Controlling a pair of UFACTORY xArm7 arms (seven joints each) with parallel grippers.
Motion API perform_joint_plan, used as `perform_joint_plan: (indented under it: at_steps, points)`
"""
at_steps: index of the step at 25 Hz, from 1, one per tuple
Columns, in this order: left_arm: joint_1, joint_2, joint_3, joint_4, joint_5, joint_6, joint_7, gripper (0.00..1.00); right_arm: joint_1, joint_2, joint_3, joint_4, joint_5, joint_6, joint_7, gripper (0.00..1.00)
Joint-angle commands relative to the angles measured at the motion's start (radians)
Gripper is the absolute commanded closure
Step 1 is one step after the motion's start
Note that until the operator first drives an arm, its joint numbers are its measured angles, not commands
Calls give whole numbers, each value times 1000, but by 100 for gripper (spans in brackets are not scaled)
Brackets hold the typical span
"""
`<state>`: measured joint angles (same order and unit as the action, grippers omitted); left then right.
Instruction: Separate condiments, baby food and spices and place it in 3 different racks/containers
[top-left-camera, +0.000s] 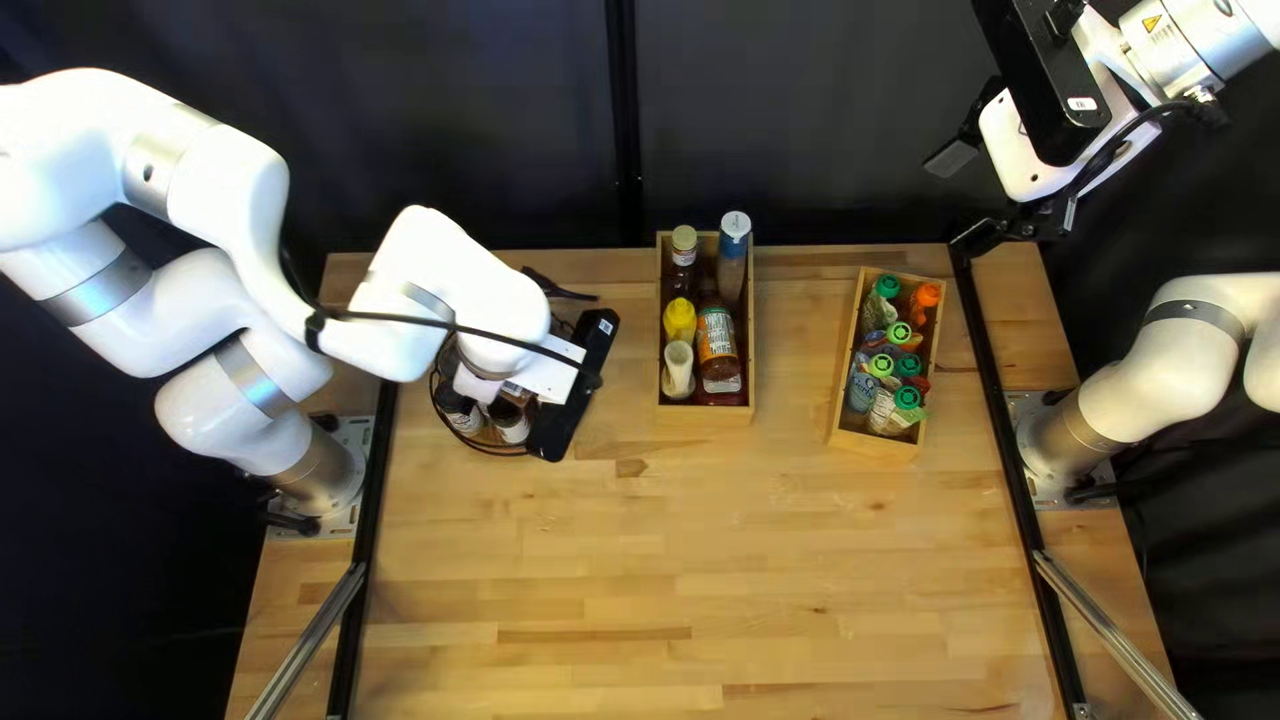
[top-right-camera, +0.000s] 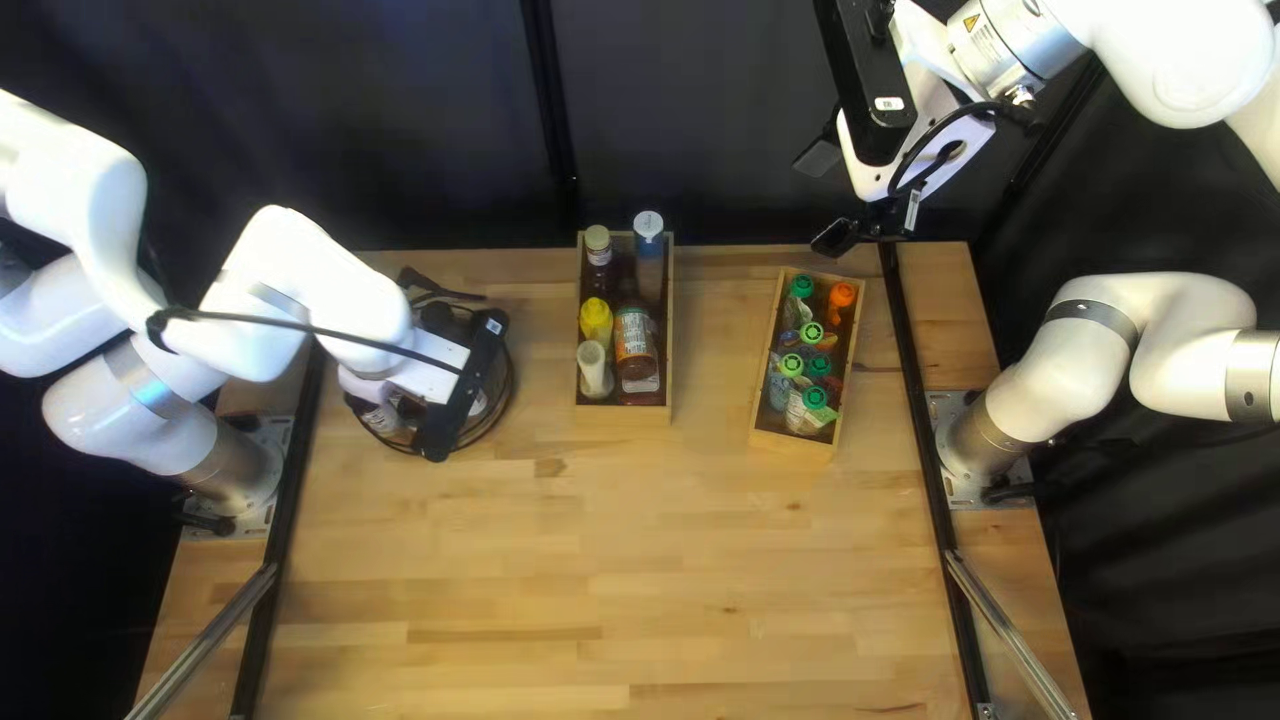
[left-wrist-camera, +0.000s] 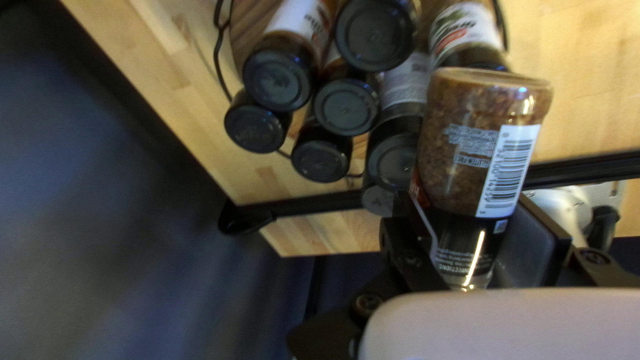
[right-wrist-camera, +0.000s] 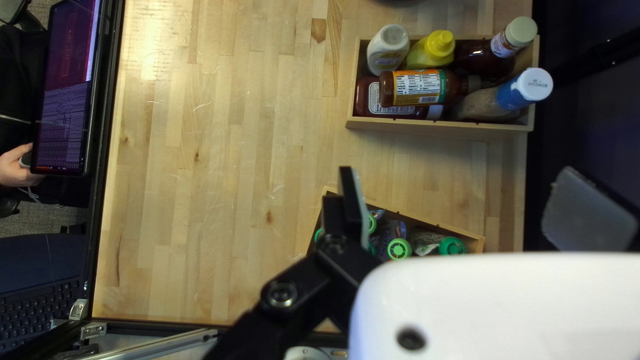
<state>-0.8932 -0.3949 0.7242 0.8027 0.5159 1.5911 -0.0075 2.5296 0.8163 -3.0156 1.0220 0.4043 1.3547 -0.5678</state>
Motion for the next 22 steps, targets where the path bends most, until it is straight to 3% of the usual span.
perform_joint_plan:
  at_steps: [1,13,22]
  points:
    - [-26,99,16,53,-31,22,34,100,0,0,0,0,0,0,0,0]
    - [-73,315,48,150,-121,-4,221,100,0,0,0,0,0,0,0,0]
    - [-80,467,38,217,-166,6,274,100,0,0,0,0,0,0,0,0]
